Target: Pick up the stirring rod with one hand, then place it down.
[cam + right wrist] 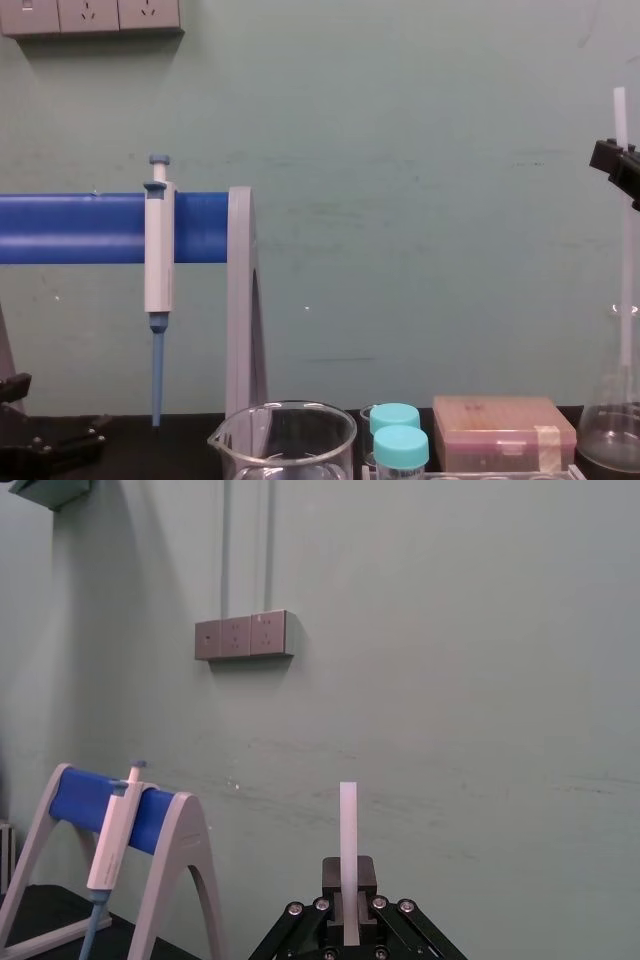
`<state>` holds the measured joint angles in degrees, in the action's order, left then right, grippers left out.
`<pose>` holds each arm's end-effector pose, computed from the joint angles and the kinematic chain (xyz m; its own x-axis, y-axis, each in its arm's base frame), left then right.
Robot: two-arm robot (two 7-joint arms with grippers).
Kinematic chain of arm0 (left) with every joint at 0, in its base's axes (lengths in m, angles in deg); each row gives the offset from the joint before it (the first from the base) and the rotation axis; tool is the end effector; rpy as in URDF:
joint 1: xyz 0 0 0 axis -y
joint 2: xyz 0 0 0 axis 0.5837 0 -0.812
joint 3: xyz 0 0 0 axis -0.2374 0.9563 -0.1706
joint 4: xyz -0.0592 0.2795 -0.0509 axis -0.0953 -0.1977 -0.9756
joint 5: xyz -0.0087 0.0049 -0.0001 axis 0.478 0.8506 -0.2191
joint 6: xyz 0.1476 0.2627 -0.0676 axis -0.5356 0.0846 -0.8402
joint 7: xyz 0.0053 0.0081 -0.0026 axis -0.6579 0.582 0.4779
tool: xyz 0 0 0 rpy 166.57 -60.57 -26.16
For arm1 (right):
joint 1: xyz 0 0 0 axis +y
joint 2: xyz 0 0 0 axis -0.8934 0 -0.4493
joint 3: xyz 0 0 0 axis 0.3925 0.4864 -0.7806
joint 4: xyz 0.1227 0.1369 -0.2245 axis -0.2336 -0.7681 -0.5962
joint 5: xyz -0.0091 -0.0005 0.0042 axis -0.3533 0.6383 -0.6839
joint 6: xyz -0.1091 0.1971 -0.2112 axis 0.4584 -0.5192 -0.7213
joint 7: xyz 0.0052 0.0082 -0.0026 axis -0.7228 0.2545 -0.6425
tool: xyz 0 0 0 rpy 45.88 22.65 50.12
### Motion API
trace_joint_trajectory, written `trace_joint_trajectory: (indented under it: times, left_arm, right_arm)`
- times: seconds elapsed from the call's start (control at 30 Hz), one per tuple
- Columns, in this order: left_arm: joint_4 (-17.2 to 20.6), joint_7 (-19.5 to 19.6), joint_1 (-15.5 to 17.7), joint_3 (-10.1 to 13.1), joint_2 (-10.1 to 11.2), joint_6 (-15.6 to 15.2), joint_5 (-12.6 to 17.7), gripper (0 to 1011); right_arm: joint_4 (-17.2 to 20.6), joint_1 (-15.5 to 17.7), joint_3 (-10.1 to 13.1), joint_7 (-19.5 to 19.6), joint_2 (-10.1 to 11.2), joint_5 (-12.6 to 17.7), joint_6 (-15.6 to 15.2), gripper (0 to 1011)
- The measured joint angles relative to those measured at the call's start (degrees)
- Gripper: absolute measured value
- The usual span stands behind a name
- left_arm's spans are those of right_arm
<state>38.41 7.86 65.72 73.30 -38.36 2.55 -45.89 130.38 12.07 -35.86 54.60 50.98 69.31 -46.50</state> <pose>0.3581 0.0827 -0.3023 0.2923 0.8803 0.3736 -0.9553 0.2873 0.0704 0.3936 -0.0827 -0.2242 0.4808 -0.8703 0.1068 0.8100 0.4875 0.3261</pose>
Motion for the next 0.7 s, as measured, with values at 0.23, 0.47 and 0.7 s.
trace_joint_trajectory:
  times: [0.23,0.47,0.7]
  left_arm:
    - [0.0,0.0,0.0,0.0,0.0,0.0,0.0,1000]
    - [0.0,0.0,0.0,0.0,0.0,0.0,0.0,1000]
    - [0.0,0.0,0.0,0.0,0.0,0.0,0.0,1000]
  right_arm:
    - [0.1,0.1,0.0,0.0,0.0,0.0,0.0,72]
    - [0.3,0.2,0.1,0.0,0.1,0.1,0.0,72]
    - [0.4,0.3,0.2,0.0,0.1,0.1,0.0,72]
